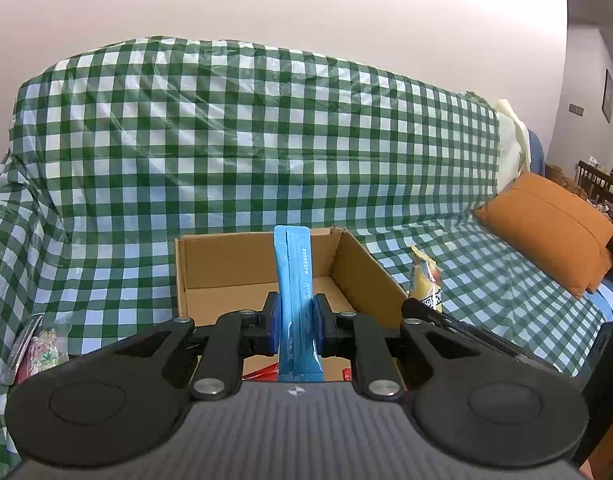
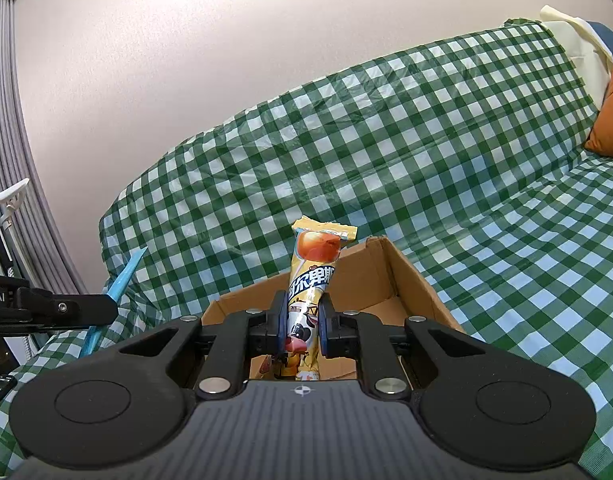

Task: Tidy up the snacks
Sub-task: 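Open both tools to drop the yellow bar and blue stick pack into the box, then move both tools back toward the snacks on the cloth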

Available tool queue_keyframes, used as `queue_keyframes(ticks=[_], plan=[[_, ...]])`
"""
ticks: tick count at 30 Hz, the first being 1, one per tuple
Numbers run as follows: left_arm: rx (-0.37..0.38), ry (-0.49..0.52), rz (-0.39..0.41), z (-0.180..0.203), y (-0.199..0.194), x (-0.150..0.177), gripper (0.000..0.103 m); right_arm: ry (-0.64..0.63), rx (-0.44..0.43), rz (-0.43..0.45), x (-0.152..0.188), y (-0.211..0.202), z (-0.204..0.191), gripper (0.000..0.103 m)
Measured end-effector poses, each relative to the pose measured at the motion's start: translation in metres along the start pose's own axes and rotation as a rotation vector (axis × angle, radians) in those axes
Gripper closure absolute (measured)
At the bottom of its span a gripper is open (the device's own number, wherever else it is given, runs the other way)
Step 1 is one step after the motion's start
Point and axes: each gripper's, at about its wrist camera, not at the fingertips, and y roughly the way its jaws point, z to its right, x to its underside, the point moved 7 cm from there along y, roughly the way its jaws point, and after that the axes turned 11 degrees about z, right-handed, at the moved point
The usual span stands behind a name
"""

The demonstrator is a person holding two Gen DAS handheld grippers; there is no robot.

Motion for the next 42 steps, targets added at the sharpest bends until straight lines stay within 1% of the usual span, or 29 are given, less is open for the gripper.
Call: queue_keyframes(ticks=[15, 18, 19, 20, 21, 23, 24, 32, 36, 37, 40, 42], plan=[[0.023, 0.023, 0.014, 0.018, 0.024, -0.019, 0.085, 0.005, 0.007, 0.004, -0.001, 0.001, 0.004, 0.087], [0.017, 0.018, 0.007, 0.018, 0.03, -0.02, 0.083, 0.007, 0.013, 0.004, 0.0, 0.001, 0.004, 0.087], [0.011, 0.012, 0.001, 0.018, 0.032, -0.02, 0.083, 0.009, 0.013, 0.003, 0.0, 0.0, 0.004, 0.084], [0.002, 0.001, -0.009, 0.017, 0.035, -0.021, 0.076, 0.011, 0.017, -0.001, 0.001, 0.0, 0.004, 0.083], [0.002, -0.012, -0.019, 0.015, 0.037, -0.021, 0.073, 0.013, 0.024, -0.009, 0.002, 0.002, 0.004, 0.082], [0.002, -0.032, -0.022, 0.014, 0.038, -0.02, 0.071, 0.019, 0.037, -0.007, 0.002, 0.001, 0.006, 0.05], [0.002, -0.029, -0.023, 0.015, 0.038, -0.019, 0.071, 0.02, 0.042, 0.0, 0.001, 0.0, 0.006, 0.046], [0.015, -0.026, -0.038, 0.012, 0.029, -0.006, 0.071, 0.003, 0.048, -0.007, 0.004, 0.0, 0.003, 0.045], [0.007, -0.026, -0.03, -0.005, 0.014, 0.006, 0.071, -0.019, 0.047, -0.014, 0.005, -0.001, 0.0, 0.045], [-0.001, -0.029, -0.031, -0.012, 0.01, 0.01, 0.073, -0.026, 0.046, -0.016, 0.005, -0.001, -0.001, 0.045], [-0.038, -0.019, -0.027, -0.04, -0.004, 0.026, 0.091, -0.045, 0.046, -0.022, 0.006, 0.0, -0.003, 0.045], [-0.075, -0.002, -0.03, -0.064, -0.014, 0.038, 0.094, -0.064, 0.044, -0.028, 0.007, 0.0, -0.006, 0.045]])
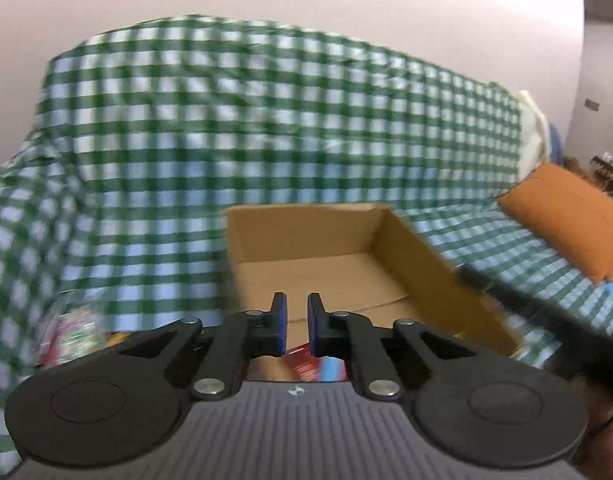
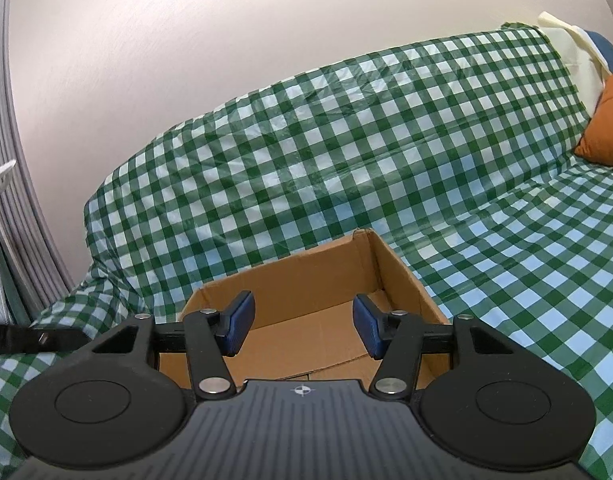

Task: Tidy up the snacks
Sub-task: 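Move both tools back toward the snacks on the cloth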

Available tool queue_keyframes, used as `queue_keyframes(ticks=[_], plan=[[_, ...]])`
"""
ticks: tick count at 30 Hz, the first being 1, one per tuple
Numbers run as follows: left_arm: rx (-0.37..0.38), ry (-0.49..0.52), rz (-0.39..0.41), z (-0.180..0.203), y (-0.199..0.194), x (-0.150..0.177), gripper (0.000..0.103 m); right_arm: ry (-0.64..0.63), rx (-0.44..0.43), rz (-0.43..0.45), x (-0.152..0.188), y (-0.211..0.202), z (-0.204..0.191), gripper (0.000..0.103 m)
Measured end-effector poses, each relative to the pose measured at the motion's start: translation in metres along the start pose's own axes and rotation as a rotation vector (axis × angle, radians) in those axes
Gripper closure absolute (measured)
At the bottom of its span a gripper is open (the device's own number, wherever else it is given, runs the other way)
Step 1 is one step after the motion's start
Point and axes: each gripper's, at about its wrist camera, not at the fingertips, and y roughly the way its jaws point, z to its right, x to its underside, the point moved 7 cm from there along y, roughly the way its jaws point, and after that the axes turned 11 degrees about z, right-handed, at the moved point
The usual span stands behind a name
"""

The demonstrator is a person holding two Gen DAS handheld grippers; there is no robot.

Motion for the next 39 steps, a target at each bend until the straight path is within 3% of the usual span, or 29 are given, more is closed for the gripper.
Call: queue_keyframes(ticks=[3, 5, 8, 13, 15, 18, 21, 26, 29, 31, 34, 35, 39], plan=[[-0.047, 0.065, 0.0, -0.037, -0.01, 0.016, 0.099, -0.024, -0.007, -0.012, 0.002, 0.001, -0.004, 0.048], [-0.074, 0.143, 0.004, -0.061, -0.015, 0.026, 0.099, -0.039, -0.013, -0.027, 0.005, 0.004, -0.007, 0.066], [-0.122, 0.216, 0.002, -0.098, -0.016, 0.037, 0.099, -0.061, -0.027, -0.051, 0.009, 0.006, -0.012, 0.08], [-0.171, 0.227, -0.032, -0.144, -0.008, 0.075, 0.099, -0.135, -0.036, -0.073, 0.015, 0.005, -0.024, 0.082], [-0.19, 0.224, -0.06, -0.151, -0.003, 0.087, 0.099, -0.174, -0.047, -0.085, 0.017, 0.004, -0.03, 0.081], [-0.175, 0.275, -0.018, -0.149, -0.003, 0.088, 0.097, -0.236, -0.073, -0.107, 0.022, 0.002, -0.042, 0.081], [-0.187, 0.288, -0.051, -0.154, 0.009, 0.093, 0.097, -0.371, -0.124, -0.152, 0.033, 0.004, -0.071, 0.08], [-0.233, 0.122, -0.107, -0.192, 0.025, 0.099, 0.097, -0.472, -0.348, -0.212, 0.054, -0.002, -0.166, 0.08], [-0.297, -0.026, -0.137, -0.222, 0.027, 0.102, 0.096, -0.537, -0.472, -0.31, 0.089, 0.006, -0.232, 0.08], [-0.322, -0.074, -0.133, -0.235, 0.025, 0.102, 0.093, -0.575, -0.507, -0.387, 0.117, 0.02, -0.263, 0.08], [-0.305, -0.096, -0.13, -0.239, 0.023, 0.103, 0.078, -0.645, -0.461, -0.467, 0.159, 0.048, -0.285, 0.065], [-0.295, -0.102, -0.129, -0.24, 0.023, 0.103, 0.077, -0.654, -0.444, -0.494, 0.17, 0.058, -0.288, 0.055], [-0.271, -0.137, -0.107, -0.242, 0.017, 0.101, 0.077, -0.699, -0.4, -0.551, 0.211, 0.088, -0.292, 0.042]])
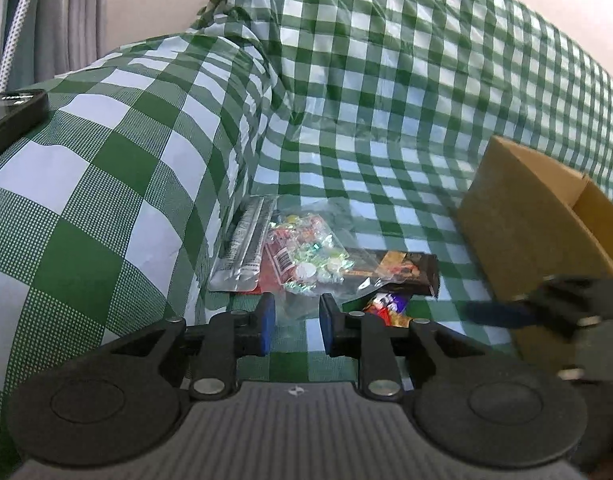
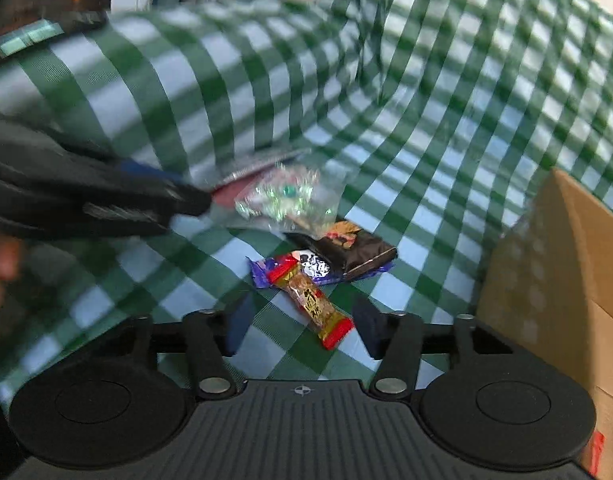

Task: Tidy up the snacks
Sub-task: 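Move both tools back toward the snacks on the cloth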

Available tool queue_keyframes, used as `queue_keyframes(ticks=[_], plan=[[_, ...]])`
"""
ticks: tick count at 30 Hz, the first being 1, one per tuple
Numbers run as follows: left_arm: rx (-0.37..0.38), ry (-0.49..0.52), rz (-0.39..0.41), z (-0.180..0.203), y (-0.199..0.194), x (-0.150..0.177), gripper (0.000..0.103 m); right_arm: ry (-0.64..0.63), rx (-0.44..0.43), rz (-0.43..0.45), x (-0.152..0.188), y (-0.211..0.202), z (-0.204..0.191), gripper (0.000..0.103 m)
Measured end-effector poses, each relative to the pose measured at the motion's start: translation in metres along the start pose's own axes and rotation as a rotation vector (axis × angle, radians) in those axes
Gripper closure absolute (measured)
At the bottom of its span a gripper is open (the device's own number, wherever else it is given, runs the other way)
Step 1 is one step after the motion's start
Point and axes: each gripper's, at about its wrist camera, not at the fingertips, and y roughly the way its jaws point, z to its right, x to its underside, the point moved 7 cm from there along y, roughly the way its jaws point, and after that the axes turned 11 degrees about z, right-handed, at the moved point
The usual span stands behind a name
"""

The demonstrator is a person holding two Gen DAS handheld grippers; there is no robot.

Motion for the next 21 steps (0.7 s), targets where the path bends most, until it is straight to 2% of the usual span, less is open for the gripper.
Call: queue_keyframes(ticks=[4, 6, 8, 10, 14, 21], plan=[[0.019, 0.007, 0.003, 0.006, 0.002, 0.0, 0.077, -0.031, 0.01, -0.036, 0.01, 0.032, 0.0, 0.041], [0.017, 0.025, -0.004, 0.009, 0.007, 0.002, 0.076, -0.024, 0.011, -0.052, 0.013, 0.043, 0.001, 0.048], [0.014, 0.063, -0.007, 0.015, 0.012, 0.005, 0.063, 0.005, 0.005, -0.039, 0.014, 0.044, 0.005, 0.073], [0.021, 0.112, -0.006, 0.022, 0.017, 0.007, 0.056, -0.004, 0.012, -0.021, 0.016, 0.038, 0.004, 0.083], [0.055, 0.221, 0.003, 0.042, 0.025, 0.012, 0.049, 0.007, 0.023, -0.005, 0.023, 0.022, 0.005, 0.086], [0.041, 0.374, 0.008, 0.061, 0.044, 0.024, 0.05, 0.095, 0.056, -0.037, 0.036, -0.014, 0.01, 0.085]])
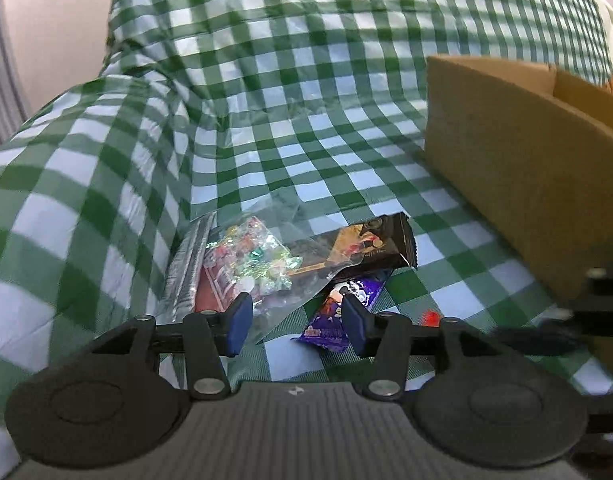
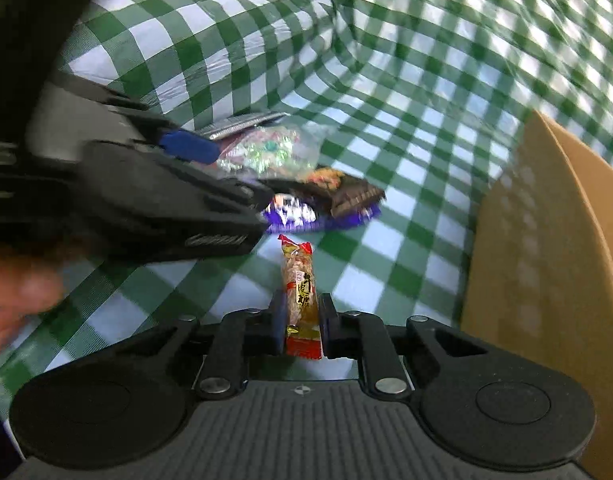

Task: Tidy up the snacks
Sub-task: 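Move both tools back toward the snacks on the cloth, then grasp the clear candy bag with the left tool while the right tool grasps the red-wrapped bar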

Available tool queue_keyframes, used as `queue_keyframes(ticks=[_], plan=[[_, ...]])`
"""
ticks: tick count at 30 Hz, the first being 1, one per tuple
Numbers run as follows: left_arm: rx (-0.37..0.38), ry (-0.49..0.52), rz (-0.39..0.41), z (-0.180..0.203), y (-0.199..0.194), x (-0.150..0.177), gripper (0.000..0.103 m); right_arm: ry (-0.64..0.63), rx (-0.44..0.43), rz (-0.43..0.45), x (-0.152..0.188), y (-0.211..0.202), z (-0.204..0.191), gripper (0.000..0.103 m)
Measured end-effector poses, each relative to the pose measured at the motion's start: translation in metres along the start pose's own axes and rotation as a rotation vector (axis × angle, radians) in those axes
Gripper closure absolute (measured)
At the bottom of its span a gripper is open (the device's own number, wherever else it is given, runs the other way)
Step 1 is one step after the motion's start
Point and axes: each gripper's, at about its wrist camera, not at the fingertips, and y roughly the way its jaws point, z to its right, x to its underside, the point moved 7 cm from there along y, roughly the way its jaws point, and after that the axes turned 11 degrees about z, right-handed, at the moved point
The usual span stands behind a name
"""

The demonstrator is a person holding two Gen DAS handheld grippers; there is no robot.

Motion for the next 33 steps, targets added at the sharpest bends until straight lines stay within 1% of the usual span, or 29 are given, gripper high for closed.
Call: queue_keyframes(ticks=[1, 2, 3, 4, 5, 9, 11, 14, 17, 19, 21, 22, 24, 26, 27, 28, 29, 30, 31, 32, 33], plan=[[-0.002, 0.014, 0.001, 0.0, 0.001, 0.001, 0.057, 0.019, -0.003, -0.007, 0.002, -0.005, 0.001, 0.085], [-0.007, 0.03, 0.009, 0.001, 0.003, 0.001, 0.072, 0.039, -0.015, -0.016, 0.004, -0.012, 0.001, 0.085], [-0.013, 0.035, 0.016, 0.001, 0.003, 0.0, 0.083, 0.046, -0.024, -0.018, 0.006, -0.017, 0.001, 0.085], [-0.017, 0.031, 0.022, 0.0, 0.003, -0.001, 0.087, 0.045, -0.031, -0.017, 0.007, -0.024, 0.0, 0.085], [-0.016, 0.021, 0.033, -0.001, 0.0, -0.004, 0.095, 0.043, -0.038, -0.016, 0.008, -0.03, 0.0, 0.085], [-0.022, 0.009, 0.074, -0.005, -0.02, -0.013, 0.099, 0.054, -0.098, -0.021, 0.014, -0.056, -0.002, 0.085], [-0.013, 0.018, 0.104, -0.002, -0.037, -0.019, 0.101, 0.026, -0.133, -0.016, 0.016, -0.069, -0.006, 0.085], [0.024, 0.031, 0.125, 0.011, -0.064, -0.023, 0.101, -0.019, -0.161, 0.011, 0.019, -0.088, -0.009, 0.085], [0.058, 0.031, 0.126, 0.027, -0.093, -0.018, 0.101, -0.037, -0.174, 0.039, 0.026, -0.104, -0.007, 0.085], [0.074, 0.009, 0.114, 0.035, -0.11, -0.011, 0.101, -0.038, -0.176, 0.058, 0.032, -0.112, -0.004, 0.085], [0.104, -0.008, 0.078, 0.043, -0.126, -0.002, 0.101, -0.037, -0.17, 0.077, 0.042, -0.119, -0.002, 0.085], [0.122, -0.014, 0.048, 0.047, -0.131, 0.004, 0.101, -0.028, -0.168, 0.08, 0.048, -0.122, 0.0, 0.085], [0.167, -0.012, -0.039, 0.058, -0.138, 0.017, 0.1, -0.016, -0.171, 0.071, 0.061, -0.125, 0.0, 0.085], [0.198, -0.023, -0.107, 0.066, -0.141, 0.027, 0.097, -0.026, -0.172, 0.057, 0.069, -0.124, -0.002, 0.085], [0.207, -0.048, -0.114, 0.066, -0.143, 0.028, 0.093, -0.024, -0.173, 0.049, 0.071, -0.123, -0.003, 0.085], [0.211, -0.083, -0.098, 0.065, -0.146, 0.027, 0.084, -0.021, -0.173, 0.044, 0.072, -0.121, -0.003, 0.085], [0.211, -0.146, -0.07, 0.058, -0.149, 0.022, 0.064, -0.016, -0.17, 0.041, 0.073, -0.12, -0.002, 0.085], [0.204, -0.217, -0.044, 0.049, -0.152, 0.017, 0.05, -0.008, -0.165, 0.038, 0.074, -0.119, -0.003, 0.085], [0.192, -0.297, -0.021, 0.038, -0.153, 0.014, 0.031, 0.002, -0.161, 0.03, 0.076, -0.117, -0.001, 0.085], [0.175, -0.361, -0.009, 0.028, -0.152, 0.012, 0.026, 0.007, -0.159, 0.021, 0.078, -0.115, -0.001, 0.085], [0.145, -0.416, -0.008, 0.019, -0.149, 0.013, 0.026, 0.006, -0.158, 0.014, 0.081, -0.114, -0.001, 0.085]])
